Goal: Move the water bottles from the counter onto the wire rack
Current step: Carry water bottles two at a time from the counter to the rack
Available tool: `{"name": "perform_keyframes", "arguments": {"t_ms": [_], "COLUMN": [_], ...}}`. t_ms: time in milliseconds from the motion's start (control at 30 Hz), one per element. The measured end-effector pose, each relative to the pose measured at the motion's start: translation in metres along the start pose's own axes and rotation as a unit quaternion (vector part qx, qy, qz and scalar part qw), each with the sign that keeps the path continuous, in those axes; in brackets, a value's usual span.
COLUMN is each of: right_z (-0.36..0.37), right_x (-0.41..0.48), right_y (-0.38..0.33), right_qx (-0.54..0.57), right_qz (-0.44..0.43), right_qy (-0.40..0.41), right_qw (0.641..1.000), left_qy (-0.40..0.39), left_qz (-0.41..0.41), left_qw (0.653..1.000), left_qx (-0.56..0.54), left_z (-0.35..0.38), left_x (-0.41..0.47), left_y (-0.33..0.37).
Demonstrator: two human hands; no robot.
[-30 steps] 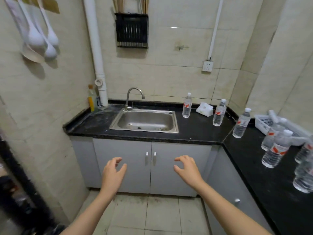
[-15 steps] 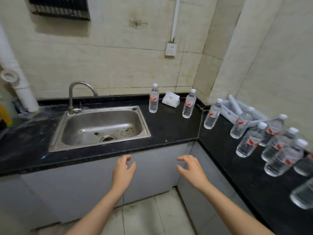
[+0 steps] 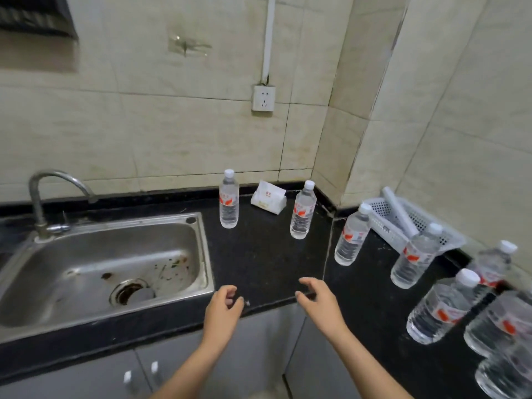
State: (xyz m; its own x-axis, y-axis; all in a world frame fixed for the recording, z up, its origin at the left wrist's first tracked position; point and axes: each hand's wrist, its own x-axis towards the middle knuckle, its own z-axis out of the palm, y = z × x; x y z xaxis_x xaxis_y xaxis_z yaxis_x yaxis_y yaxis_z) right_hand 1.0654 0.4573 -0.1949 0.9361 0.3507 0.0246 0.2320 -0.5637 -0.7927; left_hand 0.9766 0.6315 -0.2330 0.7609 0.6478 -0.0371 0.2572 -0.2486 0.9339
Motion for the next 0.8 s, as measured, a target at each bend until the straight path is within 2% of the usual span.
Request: {"name": "perform_keyframes", "arguments": {"t_ms": [167, 433, 667, 800], "right_z": [0.028, 0.054, 0.057, 0.066], "right_x": [0.059, 0.148, 0.234, 0.275], "right_y": [0.007, 0.015, 0.024, 0.030], "right_qx": [0.008, 0.021, -0.006, 0.056], "right_qz": [0.017, 0.047, 0.099, 0.155], "right_qy": [-0.039, -0.043, -0.023, 0.015], "right_qw": [0.999, 0.998, 0.995, 0.986], "left_qy": [0.039, 0.064, 0.037, 0.014], "left_qz": [-0.045, -0.085, -0.093, -0.084], "left_qw": [0.998, 0.994, 0.994, 0.996], "left_qx": [-0.005, -0.017, -0.036, -0.026], "left_z": [0.003, 0.021, 0.044, 0.051], "left_x": [0.048, 0.130, 0.220, 0.266], "left_y": [-0.013, -0.023, -0.020, -0.025]}}
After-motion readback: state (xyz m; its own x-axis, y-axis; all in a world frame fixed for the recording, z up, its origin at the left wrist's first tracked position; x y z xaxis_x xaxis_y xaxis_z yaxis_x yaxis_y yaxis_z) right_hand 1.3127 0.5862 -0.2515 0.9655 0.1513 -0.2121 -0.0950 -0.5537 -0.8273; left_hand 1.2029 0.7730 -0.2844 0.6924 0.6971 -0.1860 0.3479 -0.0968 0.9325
